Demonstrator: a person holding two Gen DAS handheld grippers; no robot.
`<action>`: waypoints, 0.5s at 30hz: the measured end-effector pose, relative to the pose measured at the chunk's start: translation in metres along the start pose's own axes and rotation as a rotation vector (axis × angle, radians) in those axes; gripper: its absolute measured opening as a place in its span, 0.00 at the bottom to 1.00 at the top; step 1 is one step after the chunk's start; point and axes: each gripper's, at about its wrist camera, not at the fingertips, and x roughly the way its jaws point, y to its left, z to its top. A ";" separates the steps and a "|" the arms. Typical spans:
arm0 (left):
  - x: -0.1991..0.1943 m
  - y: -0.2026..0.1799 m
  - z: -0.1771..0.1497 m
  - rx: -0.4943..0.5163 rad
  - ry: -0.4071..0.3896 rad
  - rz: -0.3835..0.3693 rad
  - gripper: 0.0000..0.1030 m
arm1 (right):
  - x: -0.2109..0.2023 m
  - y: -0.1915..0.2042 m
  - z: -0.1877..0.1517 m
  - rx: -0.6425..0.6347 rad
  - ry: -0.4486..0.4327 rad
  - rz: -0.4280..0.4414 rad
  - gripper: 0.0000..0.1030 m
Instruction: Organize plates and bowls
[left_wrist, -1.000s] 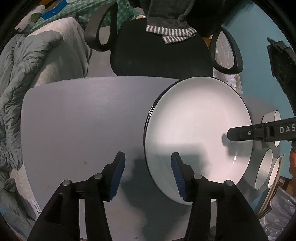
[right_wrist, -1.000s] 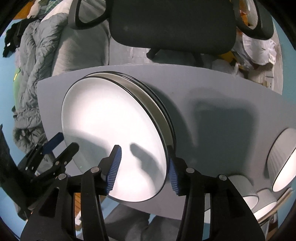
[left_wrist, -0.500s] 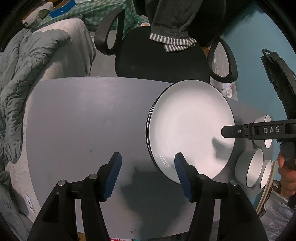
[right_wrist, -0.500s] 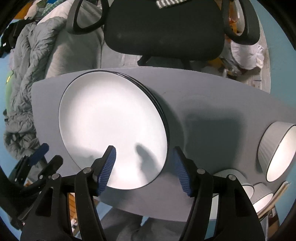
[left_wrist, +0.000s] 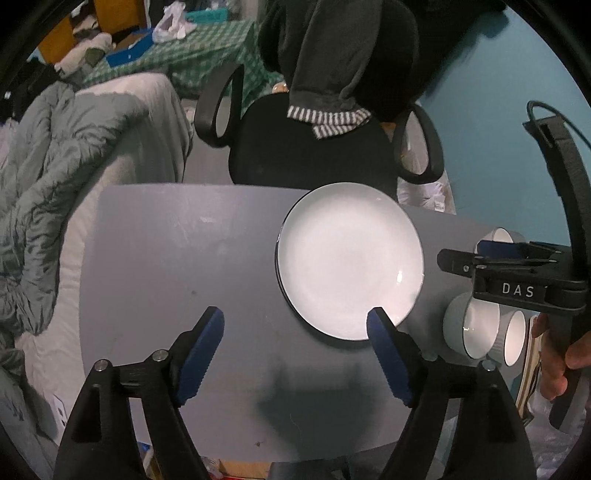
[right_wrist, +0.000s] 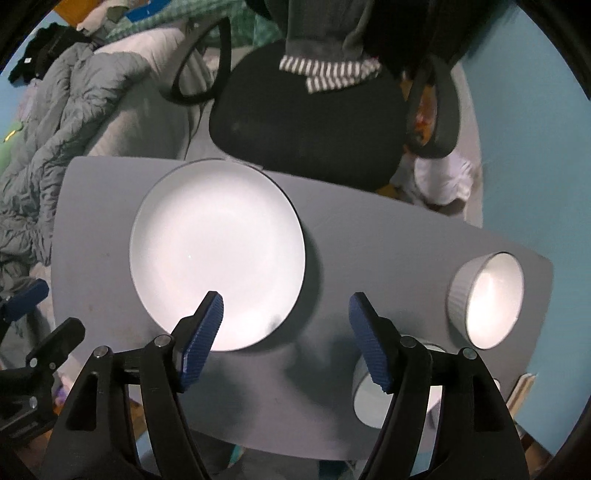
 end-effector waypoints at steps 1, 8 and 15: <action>-0.005 -0.002 -0.002 0.011 -0.008 0.004 0.79 | -0.005 -0.001 -0.003 0.002 -0.015 -0.003 0.68; -0.031 -0.016 -0.014 0.061 -0.040 -0.016 0.79 | -0.046 0.000 -0.031 0.047 -0.114 -0.026 0.68; -0.056 -0.030 -0.027 0.080 -0.081 -0.077 0.79 | -0.077 -0.007 -0.060 0.093 -0.181 -0.034 0.68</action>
